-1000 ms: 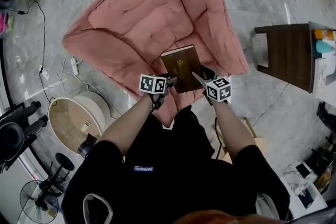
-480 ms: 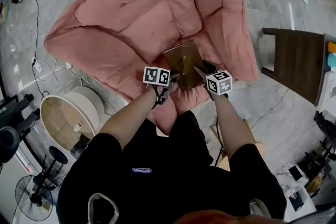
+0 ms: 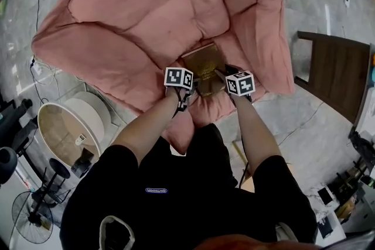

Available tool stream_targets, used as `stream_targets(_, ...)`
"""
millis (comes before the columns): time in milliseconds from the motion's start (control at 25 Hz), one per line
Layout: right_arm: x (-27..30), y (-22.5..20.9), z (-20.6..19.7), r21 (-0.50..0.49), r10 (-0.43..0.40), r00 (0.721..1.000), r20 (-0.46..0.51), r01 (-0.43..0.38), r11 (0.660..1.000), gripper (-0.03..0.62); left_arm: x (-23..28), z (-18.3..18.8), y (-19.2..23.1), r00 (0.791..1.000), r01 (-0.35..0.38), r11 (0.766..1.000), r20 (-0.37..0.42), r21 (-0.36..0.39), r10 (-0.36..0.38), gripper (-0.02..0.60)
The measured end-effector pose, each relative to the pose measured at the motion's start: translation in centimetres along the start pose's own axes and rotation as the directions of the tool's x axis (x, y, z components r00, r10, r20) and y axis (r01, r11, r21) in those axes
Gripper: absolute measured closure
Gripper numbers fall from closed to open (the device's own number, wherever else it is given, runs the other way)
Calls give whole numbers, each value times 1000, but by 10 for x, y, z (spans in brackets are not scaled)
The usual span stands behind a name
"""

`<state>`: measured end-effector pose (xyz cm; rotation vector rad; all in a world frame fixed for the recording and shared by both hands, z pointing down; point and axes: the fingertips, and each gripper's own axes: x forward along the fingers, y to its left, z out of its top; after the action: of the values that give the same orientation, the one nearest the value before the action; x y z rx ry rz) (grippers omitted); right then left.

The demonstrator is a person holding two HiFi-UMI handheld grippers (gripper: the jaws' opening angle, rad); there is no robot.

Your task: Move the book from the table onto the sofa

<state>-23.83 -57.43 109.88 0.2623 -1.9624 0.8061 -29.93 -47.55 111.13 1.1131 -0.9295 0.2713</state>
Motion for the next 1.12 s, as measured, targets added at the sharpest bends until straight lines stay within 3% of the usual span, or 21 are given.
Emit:
stream_targets(160, 11, -1, -6, 6, -11, 1000, -17, 11, 1000, 379, 10, -1, 12, 999, -1, 1000, -34, -28, 0, 391)
stream_targets(360, 1, -5, -5, 6, -43, 998, 46, 43, 999, 367, 8, -1, 7, 1000, -3, 1000, -21, -3, 3, 387)
stream_targets(520, -39, 9, -3, 27, -80, 983, 163, 77, 997, 359, -18, 3, 1, 995, -78, 997, 66, 15, 77, 388)
stream_targets(720, -114, 50, 4, 45, -72, 949, 306, 61, 997, 379, -75, 5, -22, 970, -147, 989, 199, 14, 141, 388)
stream_targets(840, -169, 79, 13, 48, -58, 918, 393, 43, 998, 396, -109, -11, -51, 969, -128, 988, 222, 85, 107, 398)
stream_targets(960, -227, 106, 19, 46, -48, 883, 467, 30, 999, 421, -148, -38, -83, 967, -137, 970, 238, 199, 88, 426)
stream_targets(1120, -293, 131, 33, 11, -13, 841, 540, 9, 1000, 431, -197, -46, -120, 941, -188, 945, 324, 267, 95, 441)
